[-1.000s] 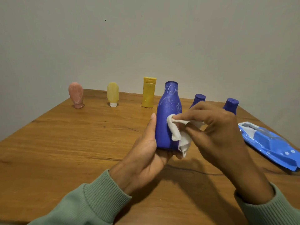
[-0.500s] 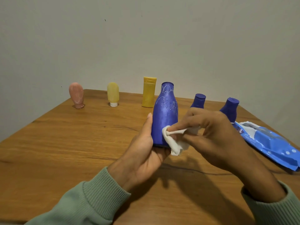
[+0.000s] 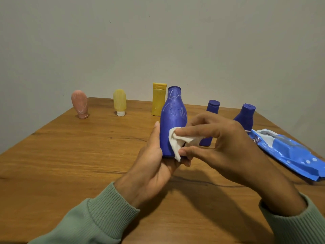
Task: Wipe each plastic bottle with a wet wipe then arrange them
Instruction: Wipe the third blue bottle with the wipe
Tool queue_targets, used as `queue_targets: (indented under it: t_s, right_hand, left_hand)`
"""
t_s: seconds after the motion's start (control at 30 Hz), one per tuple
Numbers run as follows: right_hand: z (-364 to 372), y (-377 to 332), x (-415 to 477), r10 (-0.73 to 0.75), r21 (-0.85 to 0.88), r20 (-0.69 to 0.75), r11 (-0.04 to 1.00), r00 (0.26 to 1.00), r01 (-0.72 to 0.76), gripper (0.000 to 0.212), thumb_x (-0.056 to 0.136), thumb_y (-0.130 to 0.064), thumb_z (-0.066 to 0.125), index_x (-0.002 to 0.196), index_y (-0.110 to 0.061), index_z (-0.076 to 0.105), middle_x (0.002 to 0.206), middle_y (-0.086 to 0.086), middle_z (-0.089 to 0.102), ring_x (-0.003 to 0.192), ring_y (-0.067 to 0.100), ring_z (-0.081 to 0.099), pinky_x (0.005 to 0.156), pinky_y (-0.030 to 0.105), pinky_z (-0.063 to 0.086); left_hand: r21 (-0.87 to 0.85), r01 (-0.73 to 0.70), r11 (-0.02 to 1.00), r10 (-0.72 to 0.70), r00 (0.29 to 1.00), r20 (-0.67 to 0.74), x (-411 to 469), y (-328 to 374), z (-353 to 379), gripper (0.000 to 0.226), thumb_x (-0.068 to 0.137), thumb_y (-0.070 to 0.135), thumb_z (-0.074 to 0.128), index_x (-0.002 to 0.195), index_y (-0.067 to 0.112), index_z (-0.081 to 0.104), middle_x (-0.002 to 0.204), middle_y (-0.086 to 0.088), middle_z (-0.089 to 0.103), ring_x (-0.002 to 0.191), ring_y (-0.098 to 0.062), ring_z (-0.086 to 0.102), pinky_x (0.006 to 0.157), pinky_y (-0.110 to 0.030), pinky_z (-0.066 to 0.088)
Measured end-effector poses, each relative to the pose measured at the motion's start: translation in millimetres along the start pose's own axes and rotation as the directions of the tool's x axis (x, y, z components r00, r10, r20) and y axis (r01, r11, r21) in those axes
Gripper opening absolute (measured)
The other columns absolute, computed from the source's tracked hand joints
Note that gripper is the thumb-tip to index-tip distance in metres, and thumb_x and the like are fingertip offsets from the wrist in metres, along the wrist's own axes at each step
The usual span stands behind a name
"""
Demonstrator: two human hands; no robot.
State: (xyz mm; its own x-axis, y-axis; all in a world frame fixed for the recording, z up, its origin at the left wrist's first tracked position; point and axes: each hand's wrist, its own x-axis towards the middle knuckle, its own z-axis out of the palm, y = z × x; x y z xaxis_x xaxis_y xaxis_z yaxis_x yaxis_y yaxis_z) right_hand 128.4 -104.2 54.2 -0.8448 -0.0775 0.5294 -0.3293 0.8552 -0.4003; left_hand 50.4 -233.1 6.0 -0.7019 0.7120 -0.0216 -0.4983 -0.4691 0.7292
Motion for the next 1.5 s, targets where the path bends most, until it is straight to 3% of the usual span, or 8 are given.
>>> queue_targets:
  t_s: [0.23, 0.43, 0.6, 0.8, 0.97, 1.13, 1.3, 1.5]
  right_hand:
    - [7, 9, 1, 0.004, 0.038, -0.314, 0.999, 0.949, 0.008, 0.024, 0.081, -0.017, 0.067, 0.104, -0.024, 0.069, 0.087, -0.015, 0.061, 0.087, -0.004, 0.056, 0.071, 0.004, 0.042]
    - [11, 5, 0, -0.044, 0.013, -0.209, 0.999, 0.977, 0.048, 0.022, 0.082, -0.015, 0.069, 0.103, -0.02, 0.072, 0.087, -0.006, 0.063, 0.083, 0.005, 0.056, 0.069, 0.009, 0.044]
    - [6, 13, 1, -0.023, -0.047, -0.456, 0.999, 0.89, 0.001, 0.023, 0.087, -0.008, 0.064, 0.108, -0.014, 0.07, 0.084, -0.003, 0.058, 0.075, 0.004, 0.053, 0.066, 0.005, 0.039]
    - [5, 8, 1, -0.065, 0.003, -0.256, 0.998, 0.964, 0.068, 0.021, 0.082, -0.011, 0.07, 0.101, -0.018, 0.071, 0.081, -0.013, 0.058, 0.08, -0.001, 0.054, 0.068, 0.005, 0.041]
    - [0, 11, 2, -0.003, 0.015, -0.411, 1.0, 0.912, 0.01, 0.029, 0.081, -0.012, 0.07, 0.101, -0.031, 0.061, 0.086, -0.031, 0.051, 0.085, -0.014, 0.054, 0.071, 0.001, 0.041]
    - [-5, 6, 1, 0.005, 0.063, -0.191, 0.998, 0.982, 0.007, 0.021, 0.077, -0.016, 0.072, 0.096, -0.026, 0.068, 0.083, -0.02, 0.061, 0.087, -0.003, 0.058, 0.074, 0.006, 0.045]
    - [1, 10, 1, 0.004, -0.022, -0.413, 1.0, 0.911, -0.015, 0.023, 0.081, -0.013, 0.07, 0.103, -0.022, 0.068, 0.085, -0.016, 0.059, 0.086, -0.007, 0.055, 0.073, 0.002, 0.041]
    - [7, 3, 0, -0.094, -0.122, -0.329, 0.991, 0.94, 0.056, 0.022, 0.082, -0.016, 0.063, 0.103, -0.019, 0.07, 0.088, -0.006, 0.058, 0.082, 0.004, 0.051, 0.073, 0.01, 0.043]
  left_hand:
    - [0.145, 0.002, 0.989, -0.012, 0.998, 0.065, -5, 1, 3, 0.061, 0.098, 0.057, 0.027, 0.111, 0.009, 0.063, 0.083, -0.017, 0.062, 0.064, -0.023, 0.058, 0.056, -0.032, 0.047]
    - [0.143, -0.057, 0.988, 0.055, 0.998, 0.015, -5, 2, 2, 0.061, 0.098, 0.056, 0.028, 0.116, 0.006, 0.059, 0.083, -0.016, 0.063, 0.063, -0.022, 0.058, 0.058, -0.033, 0.045]
    - [0.254, 0.044, 0.966, -0.065, 0.995, 0.077, -9, -2, 3, 0.066, 0.096, 0.06, 0.029, 0.124, 0.006, 0.055, 0.083, -0.016, 0.062, 0.064, -0.022, 0.059, 0.055, -0.03, 0.045]
    - [0.218, -0.044, 0.975, 0.03, 0.997, 0.069, -7, 0, 4, 0.06, 0.098, 0.056, 0.028, 0.118, 0.009, 0.059, 0.087, -0.017, 0.062, 0.065, -0.023, 0.059, 0.057, -0.033, 0.045]
    - [0.281, 0.025, 0.959, -0.055, 0.994, 0.099, -8, 0, 2, 0.064, 0.096, 0.06, 0.03, 0.121, 0.007, 0.057, 0.085, -0.017, 0.062, 0.067, -0.023, 0.06, 0.055, -0.031, 0.048]
    - [0.316, -0.009, 0.949, -0.018, 0.996, 0.082, -7, -1, 2, 0.062, 0.096, 0.058, 0.03, 0.117, 0.007, 0.058, 0.085, -0.016, 0.064, 0.067, -0.023, 0.061, 0.056, -0.032, 0.048]
    - [0.459, -0.009, 0.888, -0.014, 0.999, 0.047, -10, -3, 0, 0.064, 0.094, 0.062, 0.03, 0.119, 0.011, 0.058, 0.086, -0.015, 0.067, 0.071, -0.023, 0.063, 0.059, -0.031, 0.048]
    - [0.583, -0.067, 0.809, 0.057, 0.998, 0.034, -10, -5, 1, 0.063, 0.093, 0.061, 0.027, 0.112, 0.01, 0.059, 0.084, -0.011, 0.07, 0.07, -0.022, 0.063, 0.058, -0.03, 0.046]
